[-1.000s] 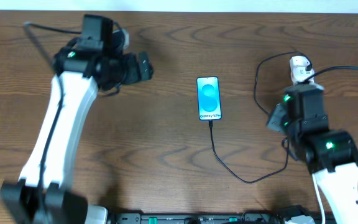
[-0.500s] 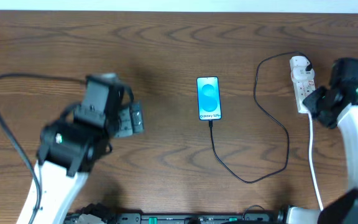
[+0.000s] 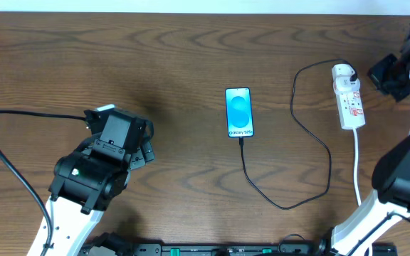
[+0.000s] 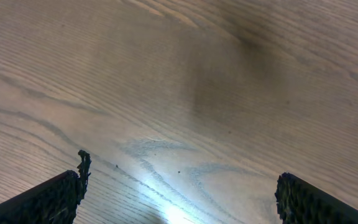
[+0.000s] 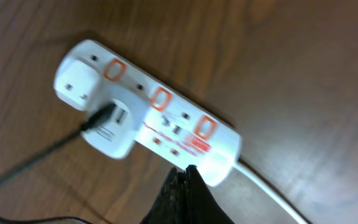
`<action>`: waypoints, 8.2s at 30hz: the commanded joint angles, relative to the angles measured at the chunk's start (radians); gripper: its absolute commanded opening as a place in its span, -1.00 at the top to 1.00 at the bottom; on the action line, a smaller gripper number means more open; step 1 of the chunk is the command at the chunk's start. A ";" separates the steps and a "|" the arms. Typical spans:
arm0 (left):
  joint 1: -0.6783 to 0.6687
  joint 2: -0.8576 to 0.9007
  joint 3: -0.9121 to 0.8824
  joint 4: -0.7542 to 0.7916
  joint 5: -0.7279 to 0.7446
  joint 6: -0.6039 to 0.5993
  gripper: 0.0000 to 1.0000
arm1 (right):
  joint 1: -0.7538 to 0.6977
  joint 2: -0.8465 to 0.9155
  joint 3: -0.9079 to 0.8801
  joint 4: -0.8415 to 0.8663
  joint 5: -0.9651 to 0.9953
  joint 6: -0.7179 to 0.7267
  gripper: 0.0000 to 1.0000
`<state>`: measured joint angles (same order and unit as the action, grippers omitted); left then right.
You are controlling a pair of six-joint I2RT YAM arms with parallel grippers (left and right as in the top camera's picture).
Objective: Plug charger to phone and switch on socket
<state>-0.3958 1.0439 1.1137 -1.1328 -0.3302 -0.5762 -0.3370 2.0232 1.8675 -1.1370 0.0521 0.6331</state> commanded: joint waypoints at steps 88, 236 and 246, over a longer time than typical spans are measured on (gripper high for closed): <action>-0.003 0.007 -0.004 -0.003 -0.030 -0.013 -0.99 | 0.010 -0.066 0.066 -0.122 0.200 -0.021 0.98; 0.496 -1.041 -1.051 1.012 0.299 0.180 -0.99 | 0.058 -1.277 0.031 0.175 -0.224 -0.140 0.98; 0.496 -1.038 -1.110 1.081 0.357 0.217 -0.99 | 0.057 -1.375 -0.023 0.215 -0.225 -0.132 0.98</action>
<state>0.0963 0.0055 0.0383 -0.0593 -0.0074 -0.3954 -0.2867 0.6640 1.8660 -0.9287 -0.1650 0.4892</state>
